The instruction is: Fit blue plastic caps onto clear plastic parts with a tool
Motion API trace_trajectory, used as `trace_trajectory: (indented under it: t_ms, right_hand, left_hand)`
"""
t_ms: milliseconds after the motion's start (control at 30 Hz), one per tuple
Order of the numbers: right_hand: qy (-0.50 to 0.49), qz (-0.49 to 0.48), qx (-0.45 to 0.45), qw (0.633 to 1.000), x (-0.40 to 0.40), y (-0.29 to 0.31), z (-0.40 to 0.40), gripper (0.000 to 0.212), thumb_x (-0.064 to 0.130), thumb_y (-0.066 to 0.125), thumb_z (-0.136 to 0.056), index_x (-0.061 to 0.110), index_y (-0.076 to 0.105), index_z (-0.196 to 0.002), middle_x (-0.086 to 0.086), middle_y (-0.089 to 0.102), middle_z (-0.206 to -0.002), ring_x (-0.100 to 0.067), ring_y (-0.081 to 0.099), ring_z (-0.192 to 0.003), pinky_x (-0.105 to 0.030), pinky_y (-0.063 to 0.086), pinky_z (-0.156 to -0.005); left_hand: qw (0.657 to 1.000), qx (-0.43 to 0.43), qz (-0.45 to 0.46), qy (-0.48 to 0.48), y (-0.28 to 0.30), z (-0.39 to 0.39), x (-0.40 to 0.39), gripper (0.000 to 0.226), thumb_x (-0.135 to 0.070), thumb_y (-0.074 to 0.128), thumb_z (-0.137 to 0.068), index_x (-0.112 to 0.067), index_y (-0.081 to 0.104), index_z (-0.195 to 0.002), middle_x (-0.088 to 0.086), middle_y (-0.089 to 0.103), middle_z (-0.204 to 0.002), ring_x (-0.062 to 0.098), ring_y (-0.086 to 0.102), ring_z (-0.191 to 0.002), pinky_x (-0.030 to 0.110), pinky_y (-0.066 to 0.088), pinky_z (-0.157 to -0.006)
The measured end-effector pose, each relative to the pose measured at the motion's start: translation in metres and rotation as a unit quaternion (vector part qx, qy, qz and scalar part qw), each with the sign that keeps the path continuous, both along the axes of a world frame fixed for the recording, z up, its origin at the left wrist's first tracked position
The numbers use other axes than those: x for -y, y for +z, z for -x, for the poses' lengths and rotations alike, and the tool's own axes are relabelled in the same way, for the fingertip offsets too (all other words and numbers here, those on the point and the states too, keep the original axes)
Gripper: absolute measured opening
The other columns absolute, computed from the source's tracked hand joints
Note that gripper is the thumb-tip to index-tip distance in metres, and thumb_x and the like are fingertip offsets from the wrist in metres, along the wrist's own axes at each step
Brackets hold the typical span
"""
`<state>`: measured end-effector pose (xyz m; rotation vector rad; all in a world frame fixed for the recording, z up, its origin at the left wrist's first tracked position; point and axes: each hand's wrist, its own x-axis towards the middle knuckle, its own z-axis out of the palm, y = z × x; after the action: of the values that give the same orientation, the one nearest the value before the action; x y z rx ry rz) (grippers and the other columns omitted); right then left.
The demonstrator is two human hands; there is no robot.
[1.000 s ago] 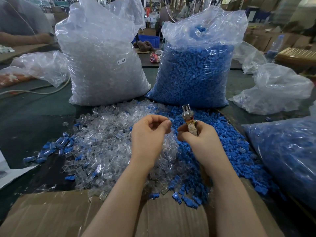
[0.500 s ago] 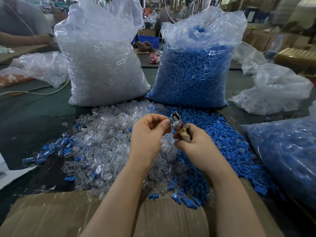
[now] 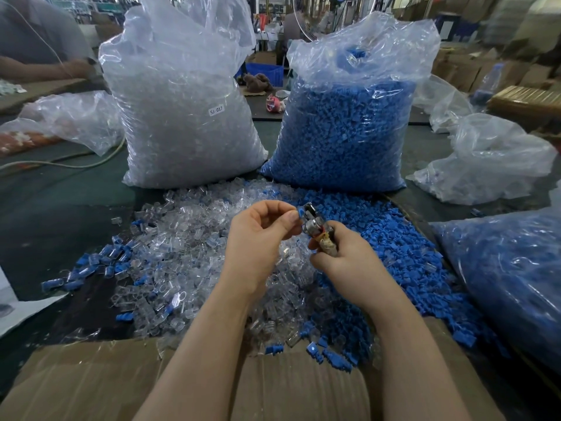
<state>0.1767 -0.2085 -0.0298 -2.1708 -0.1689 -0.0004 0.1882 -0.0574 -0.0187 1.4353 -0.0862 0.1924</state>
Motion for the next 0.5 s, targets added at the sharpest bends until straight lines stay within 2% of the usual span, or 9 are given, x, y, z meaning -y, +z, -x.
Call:
trace_trajectory:
  t_ms: [100,267,500]
  right_hand:
    - [0.003,-0.031,-0.009,0.999,-0.0012,0.0017,0.002,0.009,0.022,0.06,-0.081,0.019,0.054,-0.087,0.002,0.051,-0.068,-0.013,0.042,-0.057,-0.036,0.037,-0.057]
    - [-0.006,-0.035,-0.013,0.999,-0.0028,0.0069,0.0034,0.024,0.032,0.055,-0.068,0.019,0.056,-0.088,-0.003,0.058,-0.074,-0.016,0.048,-0.063,-0.039,0.041,-0.061]
    - [-0.011,-0.016,0.015,1.0,-0.0017,0.0037,0.0016,0.005,0.013,0.059,-0.083,0.015,0.055,-0.085,0.0,0.052,-0.065,-0.016,0.042,-0.056,-0.036,0.036,-0.056]
  left_hand:
    - [1.0,0.002,0.0,-0.003,-0.0002,-0.0002,0.0,0.008,-0.001,0.066,-0.09,-0.009,0.069,-0.088,-0.002,0.072,-0.073,0.01,0.069,-0.073,0.018,0.054,-0.07]
    - [1.0,0.006,0.002,-0.009,-0.0012,-0.0003,0.0005,0.012,-0.001,0.066,-0.09,-0.012,0.069,-0.086,-0.003,0.072,-0.073,0.008,0.068,-0.072,0.017,0.053,-0.069]
    - [1.0,0.008,-0.002,-0.01,-0.0013,0.0005,0.0023,0.013,-0.001,0.066,-0.09,-0.012,0.068,-0.085,-0.002,0.073,-0.074,0.011,0.07,-0.073,0.019,0.055,-0.07]
